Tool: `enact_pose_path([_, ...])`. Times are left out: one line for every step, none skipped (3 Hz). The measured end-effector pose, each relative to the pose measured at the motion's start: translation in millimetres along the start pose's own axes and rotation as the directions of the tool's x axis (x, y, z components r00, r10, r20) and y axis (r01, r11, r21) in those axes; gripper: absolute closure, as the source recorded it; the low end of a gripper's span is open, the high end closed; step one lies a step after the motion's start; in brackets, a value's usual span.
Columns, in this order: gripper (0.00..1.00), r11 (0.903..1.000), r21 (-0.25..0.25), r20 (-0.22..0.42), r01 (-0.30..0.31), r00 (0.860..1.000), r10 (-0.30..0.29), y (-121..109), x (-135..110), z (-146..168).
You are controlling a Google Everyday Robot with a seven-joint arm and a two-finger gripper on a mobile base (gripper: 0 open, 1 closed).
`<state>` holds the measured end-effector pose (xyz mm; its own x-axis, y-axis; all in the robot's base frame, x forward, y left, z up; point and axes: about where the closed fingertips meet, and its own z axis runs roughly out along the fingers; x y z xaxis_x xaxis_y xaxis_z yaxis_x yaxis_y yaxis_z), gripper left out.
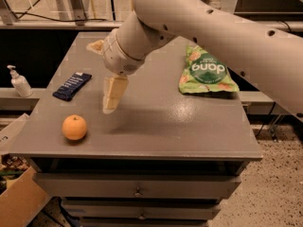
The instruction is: Pick rxbar blueberry
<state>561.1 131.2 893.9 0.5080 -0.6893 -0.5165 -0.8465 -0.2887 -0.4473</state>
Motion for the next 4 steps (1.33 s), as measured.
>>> enact_pose_path([0.00,0.9997,0.002,0.028,0.026,0.999,-0.026,-7,-5,8])
enact_pose_path([0.00,0.9988,-0.004,0.058,0.049,0.997,-0.049,-21,-7,27])
enact_pose_path([0.00,0.9988,-0.013,0.083,0.048,0.995,-0.046,-35,-6,49])
enact_pose_path([0.00,0.9994,-0.021,0.100,0.027,0.995,-0.024,-51,-4,72])
